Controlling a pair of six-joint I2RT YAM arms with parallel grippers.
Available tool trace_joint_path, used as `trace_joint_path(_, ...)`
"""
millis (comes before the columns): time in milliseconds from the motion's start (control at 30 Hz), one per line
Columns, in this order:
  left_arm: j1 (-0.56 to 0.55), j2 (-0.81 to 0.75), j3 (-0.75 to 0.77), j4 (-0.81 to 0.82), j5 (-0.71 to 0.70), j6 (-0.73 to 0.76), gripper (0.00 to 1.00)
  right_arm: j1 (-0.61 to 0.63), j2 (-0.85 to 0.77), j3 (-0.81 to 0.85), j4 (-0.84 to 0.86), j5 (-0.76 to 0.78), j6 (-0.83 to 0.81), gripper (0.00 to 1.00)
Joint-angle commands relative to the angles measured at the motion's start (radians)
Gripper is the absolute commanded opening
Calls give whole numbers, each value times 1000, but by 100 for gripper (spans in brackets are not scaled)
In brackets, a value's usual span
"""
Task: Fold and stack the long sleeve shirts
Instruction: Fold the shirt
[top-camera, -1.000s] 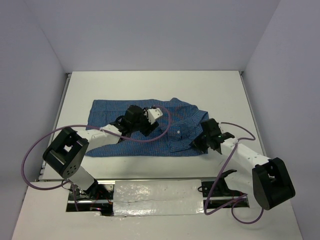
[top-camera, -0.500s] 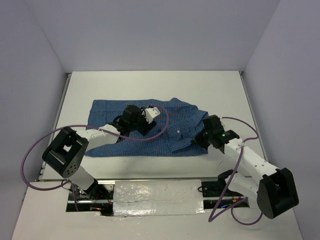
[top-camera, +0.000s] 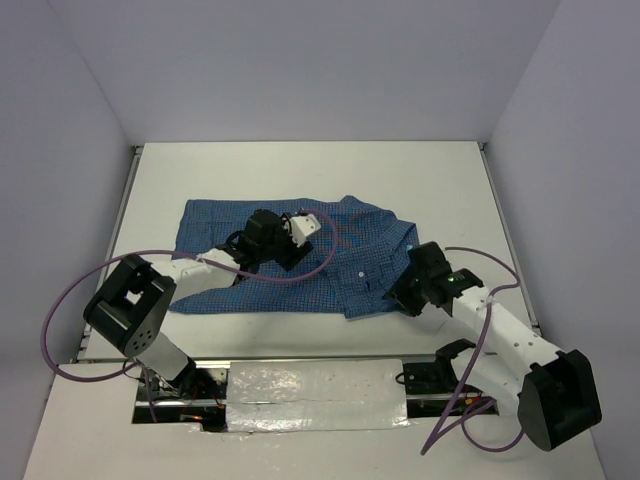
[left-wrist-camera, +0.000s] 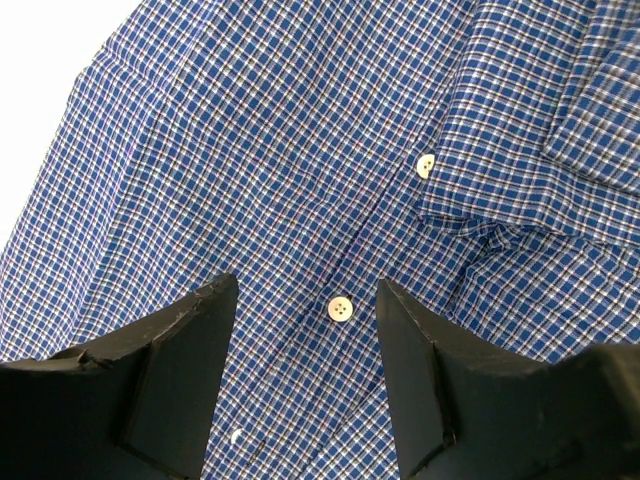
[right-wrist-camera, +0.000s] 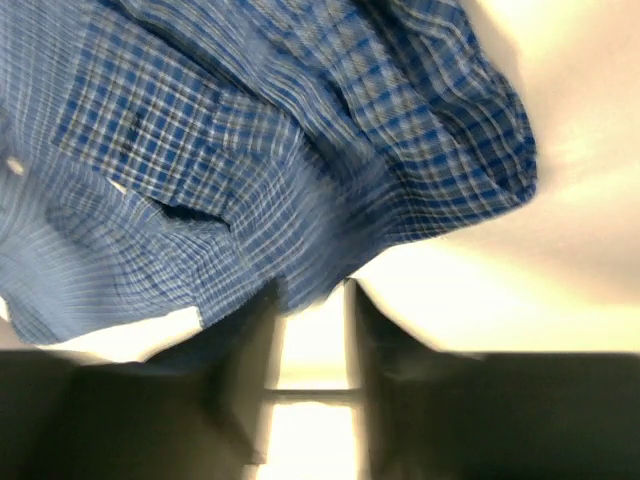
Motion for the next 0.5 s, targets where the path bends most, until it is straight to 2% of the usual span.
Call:
trace_joint_path(0, 7, -38, 10, 5, -1, 21, 70, 9, 32, -6, -16, -13, -36, 51)
trace_joint_path(33, 8, -39, 25, -23, -1, 25, 71, 8, 55, 34, -44, 14, -48, 59)
trace_joint_path(67, 8, -47, 36, -44, -3, 30, 71, 11, 61, 62, -125, 35, -75, 71)
trace_joint_path(100, 13, -53, 50, -70, -6, 36, 71, 11, 61, 124, -176, 64, -85, 76)
trace_joint_path(133, 17, -62, 83, -136, -16, 53, 72, 8, 48, 152, -217, 145, -108, 86)
trace_joint_path(167, 20, -68, 105, -173, -22, 62, 72, 5, 37, 178, -246, 169, -126, 90)
trace_joint_path(200, 36, -74, 151, -216, -32, 73, 73, -9, 17, 203, -256, 165, -146, 100)
trace_joint_path(233, 46, -79, 179, -263, -47, 70, 73, -20, 15, 203, -241, 136, -168, 100)
trace_joint_path(267, 63, -85, 212, -382, -56, 64, 73, -39, 20, 197, -204, 99, -209, 100)
trace_joint_path(300, 110, -85, 287, -453, -53, 41, 73, -90, 32, 173, -192, 62, -217, 100)
trace_joint_path(333, 138, -85, 321, -607, -36, 27, 73, -119, 58, 156, -179, -4, -227, 99)
trace_joint_path(433, 288, -102, 416, -814, -12, -5, 73, -178, 52, 90, -107, -38, -238, 97)
trace_joint_path(467, 374, -113, 420, -907, -12, -5, 74, -184, 40, 79, -78, -23, -238, 97)
